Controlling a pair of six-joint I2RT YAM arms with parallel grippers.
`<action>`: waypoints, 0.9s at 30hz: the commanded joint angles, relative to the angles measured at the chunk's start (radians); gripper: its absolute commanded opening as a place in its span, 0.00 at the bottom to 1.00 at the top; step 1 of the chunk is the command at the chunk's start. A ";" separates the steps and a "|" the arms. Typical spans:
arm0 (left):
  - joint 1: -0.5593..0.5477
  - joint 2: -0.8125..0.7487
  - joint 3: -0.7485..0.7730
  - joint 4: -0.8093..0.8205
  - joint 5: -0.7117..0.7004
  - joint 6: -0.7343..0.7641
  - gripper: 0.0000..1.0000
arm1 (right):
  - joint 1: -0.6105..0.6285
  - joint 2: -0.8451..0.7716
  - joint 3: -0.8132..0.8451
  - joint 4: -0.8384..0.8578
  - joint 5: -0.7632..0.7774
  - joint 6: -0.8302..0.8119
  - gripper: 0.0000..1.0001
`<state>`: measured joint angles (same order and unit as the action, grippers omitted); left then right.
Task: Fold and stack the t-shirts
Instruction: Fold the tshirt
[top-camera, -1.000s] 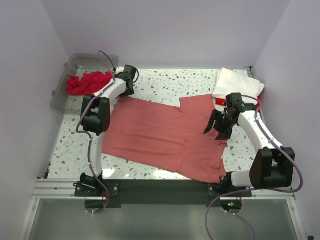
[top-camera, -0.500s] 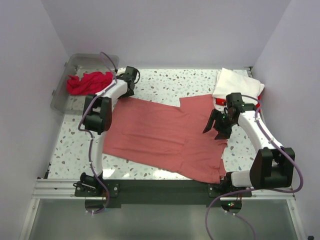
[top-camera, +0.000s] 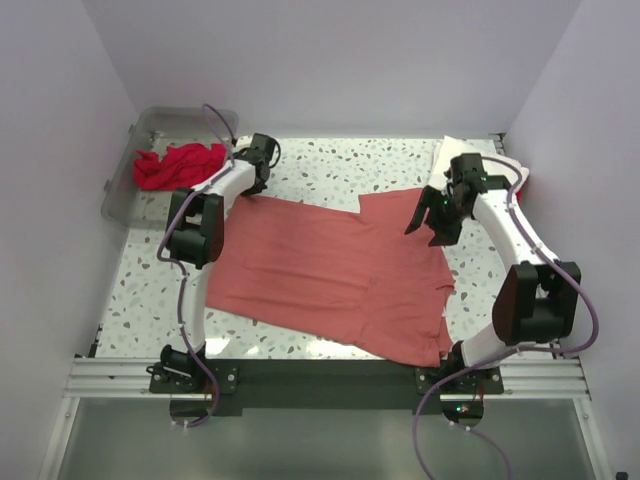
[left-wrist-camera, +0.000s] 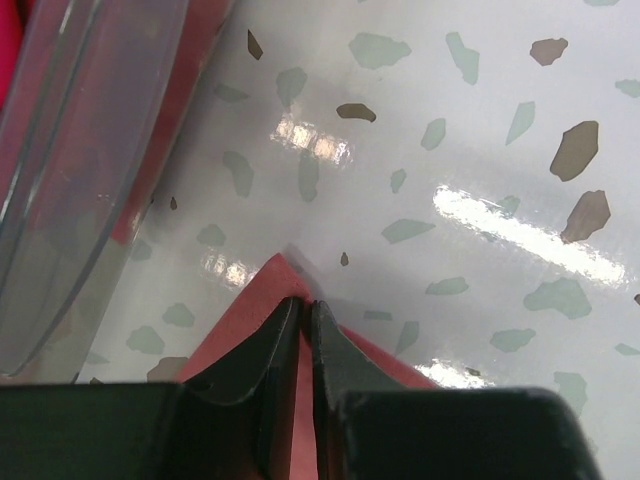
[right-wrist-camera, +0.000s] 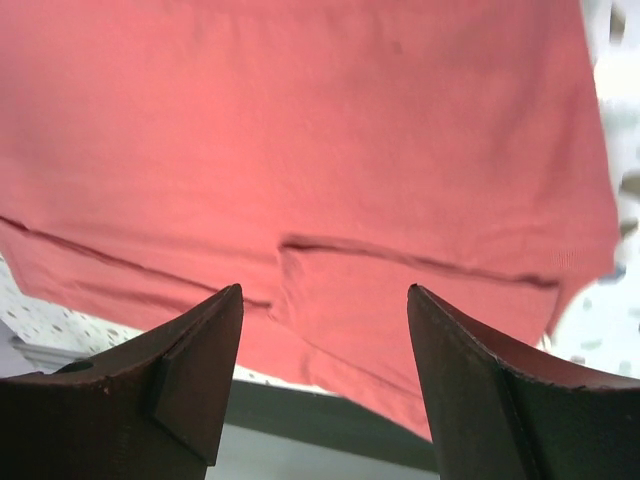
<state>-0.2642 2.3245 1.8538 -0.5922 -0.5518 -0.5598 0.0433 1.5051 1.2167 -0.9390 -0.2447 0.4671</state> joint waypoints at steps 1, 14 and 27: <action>0.003 -0.007 -0.008 0.028 -0.013 0.031 0.14 | -0.003 0.084 0.138 0.029 0.021 -0.021 0.70; 0.003 -0.080 -0.102 0.065 0.050 0.026 0.00 | -0.005 0.451 0.510 0.140 0.166 -0.047 0.70; 0.003 -0.103 -0.108 0.039 0.089 -0.006 0.00 | -0.003 0.673 0.649 0.261 0.329 -0.117 0.59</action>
<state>-0.2642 2.2665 1.7538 -0.5369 -0.4938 -0.5396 0.0433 2.1586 1.7973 -0.7403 0.0154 0.3866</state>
